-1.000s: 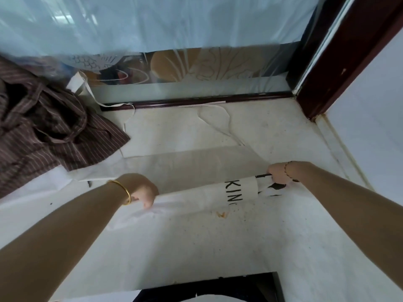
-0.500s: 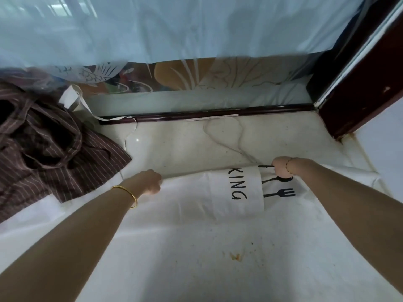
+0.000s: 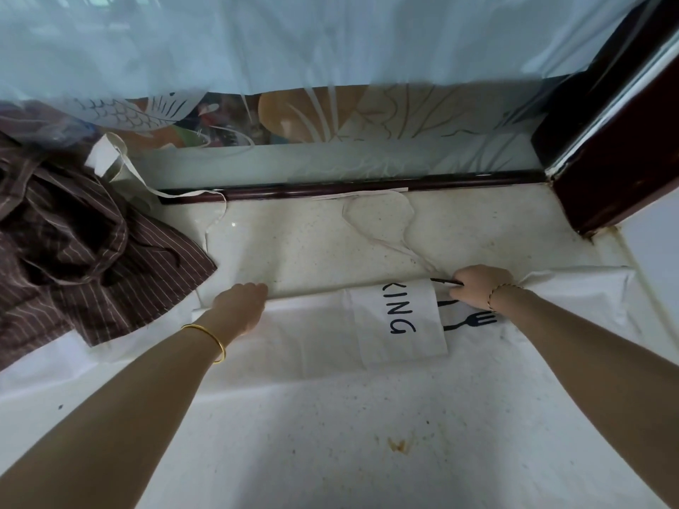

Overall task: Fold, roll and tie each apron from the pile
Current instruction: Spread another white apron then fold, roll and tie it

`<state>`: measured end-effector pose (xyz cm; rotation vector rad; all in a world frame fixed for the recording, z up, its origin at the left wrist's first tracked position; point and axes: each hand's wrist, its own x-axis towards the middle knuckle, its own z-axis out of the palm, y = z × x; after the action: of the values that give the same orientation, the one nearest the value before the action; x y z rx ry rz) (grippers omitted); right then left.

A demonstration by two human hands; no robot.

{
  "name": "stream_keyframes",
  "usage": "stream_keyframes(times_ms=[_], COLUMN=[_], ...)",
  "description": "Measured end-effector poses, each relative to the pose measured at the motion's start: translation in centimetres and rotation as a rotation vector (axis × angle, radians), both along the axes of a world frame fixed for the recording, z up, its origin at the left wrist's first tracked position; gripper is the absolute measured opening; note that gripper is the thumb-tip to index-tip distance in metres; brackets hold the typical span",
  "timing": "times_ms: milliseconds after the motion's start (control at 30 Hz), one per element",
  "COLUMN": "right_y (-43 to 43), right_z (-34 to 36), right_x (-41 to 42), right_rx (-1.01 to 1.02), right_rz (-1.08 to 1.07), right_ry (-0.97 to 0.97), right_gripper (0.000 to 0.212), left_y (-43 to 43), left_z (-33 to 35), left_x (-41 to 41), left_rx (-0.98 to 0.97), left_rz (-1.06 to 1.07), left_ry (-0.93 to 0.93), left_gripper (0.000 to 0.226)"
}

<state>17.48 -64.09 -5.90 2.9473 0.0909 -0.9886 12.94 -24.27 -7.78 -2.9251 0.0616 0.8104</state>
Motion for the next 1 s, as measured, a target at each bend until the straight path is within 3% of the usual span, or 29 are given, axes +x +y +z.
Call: stream_keyframes(times_ms=[133, 233, 367, 500, 667, 800, 867, 1000], right_y=[0.8, 2.0, 3.9, 4.7, 4.8, 4.7, 4.7, 4.7], right_z=[-0.2, -0.5, -0.6, -1.1, -1.4, -1.3, -1.4, -1.5], right_x=[-0.3, -0.5, -0.4, 0.0, 0.4, 0.2, 0.1, 0.1], right_rx=[-0.061, 0.023, 0.177, 0.104, 0.110, 0.137, 0.115, 0.059], right_rz=[0.112, 0.154, 0.088, 0.186, 0.165, 0.140, 0.146, 0.190], right_ry=[-0.126, -0.222, -0.211, -0.241, -0.242, -0.257, -0.271, -0.286], right_gripper=[0.017, 0.021, 0.017, 0.021, 0.013, 0.021, 0.029, 0.022], left_y=[0.1, 0.2, 0.3, 0.4, 1.6, 2.2, 2.2, 2.1], left_z=[0.0, -0.3, -0.4, -0.3, 0.3, 0.5, 0.5, 0.5], left_x=[-0.2, -0.4, -0.5, -0.4, -0.5, -0.8, -0.9, -1.1], left_rx=[-0.019, -0.013, -0.006, -0.025, -0.040, -0.022, -0.024, 0.001], left_rz=[-0.018, -0.039, -0.044, -0.050, 0.002, 0.037, 0.053, 0.078], left_ry=[-0.026, -0.055, -0.061, -0.063, -0.057, -0.046, -0.056, -0.088], left_gripper=[0.018, 0.015, 0.012, 0.014, 0.022, 0.024, 0.022, 0.015])
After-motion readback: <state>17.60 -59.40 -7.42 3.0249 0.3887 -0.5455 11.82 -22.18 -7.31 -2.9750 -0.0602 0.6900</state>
